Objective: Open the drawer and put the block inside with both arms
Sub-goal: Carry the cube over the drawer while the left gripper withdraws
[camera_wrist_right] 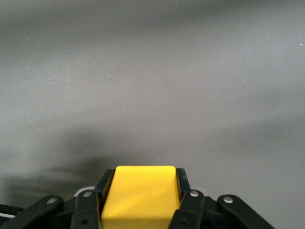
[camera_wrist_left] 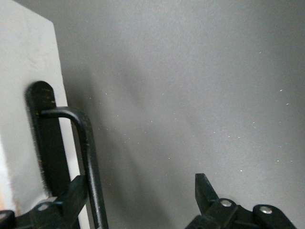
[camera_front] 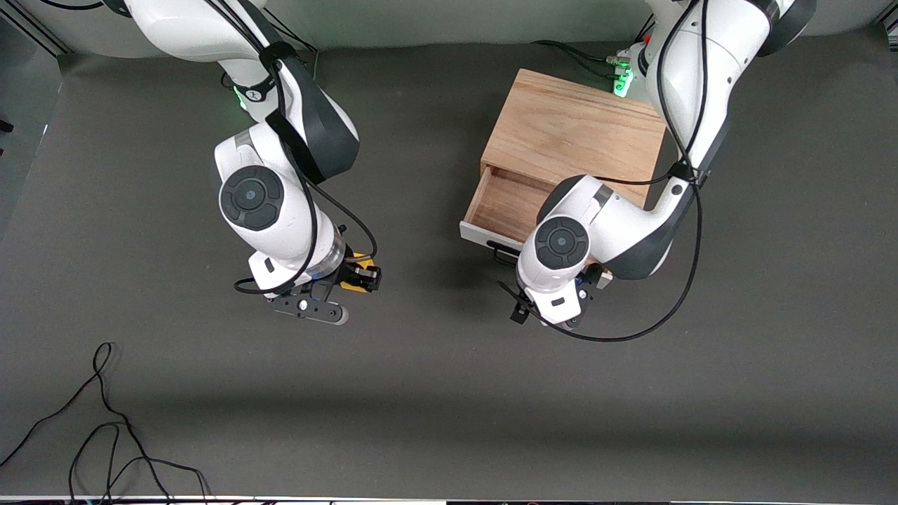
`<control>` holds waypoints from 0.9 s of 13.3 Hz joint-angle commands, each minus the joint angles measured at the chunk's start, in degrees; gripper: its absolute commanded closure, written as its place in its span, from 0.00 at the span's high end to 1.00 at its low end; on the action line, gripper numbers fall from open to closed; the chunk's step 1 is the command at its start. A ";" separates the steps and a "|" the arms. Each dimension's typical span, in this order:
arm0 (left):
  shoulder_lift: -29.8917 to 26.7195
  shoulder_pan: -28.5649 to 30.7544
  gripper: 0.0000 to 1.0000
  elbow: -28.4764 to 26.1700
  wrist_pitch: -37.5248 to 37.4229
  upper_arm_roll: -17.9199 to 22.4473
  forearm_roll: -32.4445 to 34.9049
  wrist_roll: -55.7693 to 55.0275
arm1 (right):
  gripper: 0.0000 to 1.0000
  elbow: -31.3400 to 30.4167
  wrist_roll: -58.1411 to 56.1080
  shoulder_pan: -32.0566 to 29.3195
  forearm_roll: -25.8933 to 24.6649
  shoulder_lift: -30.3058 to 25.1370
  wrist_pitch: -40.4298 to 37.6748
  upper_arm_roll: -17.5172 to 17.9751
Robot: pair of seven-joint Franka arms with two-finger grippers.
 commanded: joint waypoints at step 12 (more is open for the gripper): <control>-26.20 26.12 1.00 2.12 -37.58 -0.10 -10.64 68.12 | 0.00 6.81 10.68 5.71 -1.01 1.90 -3.98 0.12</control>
